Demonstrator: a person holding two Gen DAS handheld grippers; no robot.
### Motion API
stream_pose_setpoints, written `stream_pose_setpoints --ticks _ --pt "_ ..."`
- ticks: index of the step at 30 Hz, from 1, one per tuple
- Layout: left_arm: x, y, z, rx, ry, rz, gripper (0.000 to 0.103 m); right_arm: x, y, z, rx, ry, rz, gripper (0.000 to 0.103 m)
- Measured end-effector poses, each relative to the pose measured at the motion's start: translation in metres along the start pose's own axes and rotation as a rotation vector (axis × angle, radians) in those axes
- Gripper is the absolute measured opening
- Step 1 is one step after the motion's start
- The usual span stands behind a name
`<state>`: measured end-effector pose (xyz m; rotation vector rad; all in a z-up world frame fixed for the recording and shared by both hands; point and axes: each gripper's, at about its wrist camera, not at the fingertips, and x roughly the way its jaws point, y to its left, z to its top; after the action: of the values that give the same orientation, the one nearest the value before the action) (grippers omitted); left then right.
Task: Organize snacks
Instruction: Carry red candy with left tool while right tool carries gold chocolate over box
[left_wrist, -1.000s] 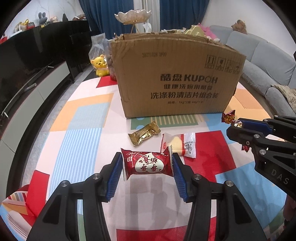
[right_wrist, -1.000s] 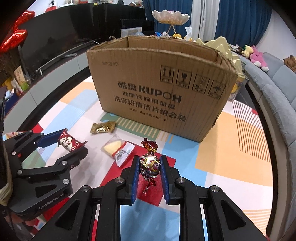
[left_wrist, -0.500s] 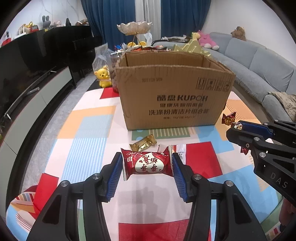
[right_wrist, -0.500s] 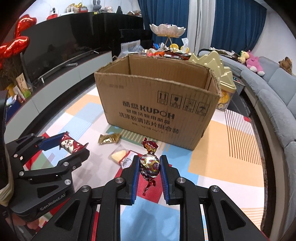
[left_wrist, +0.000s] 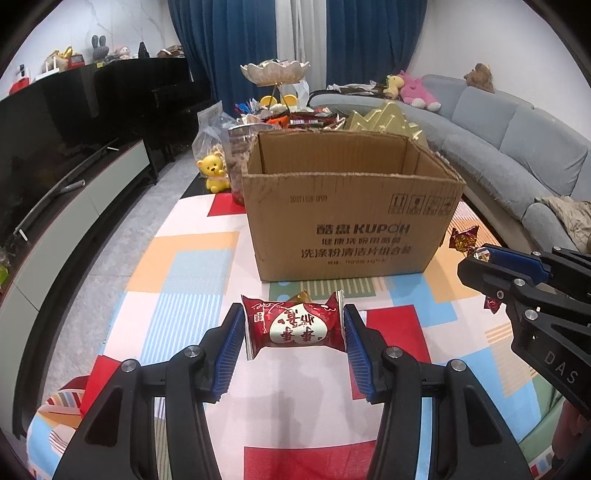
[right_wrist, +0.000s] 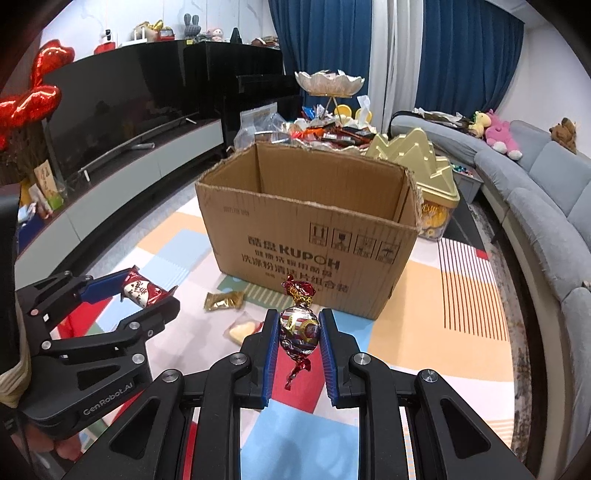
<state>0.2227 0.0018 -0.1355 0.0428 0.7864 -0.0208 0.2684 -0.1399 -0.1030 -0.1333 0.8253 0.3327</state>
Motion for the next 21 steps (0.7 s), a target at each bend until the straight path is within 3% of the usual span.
stream_pose_setpoints --ticks 21 --pt "-0.014 0.002 0.050 -0.011 -0.057 0.015 0.052 -0.018 -0.009 0.040 0.026 -0.076 -0.023 0.023"
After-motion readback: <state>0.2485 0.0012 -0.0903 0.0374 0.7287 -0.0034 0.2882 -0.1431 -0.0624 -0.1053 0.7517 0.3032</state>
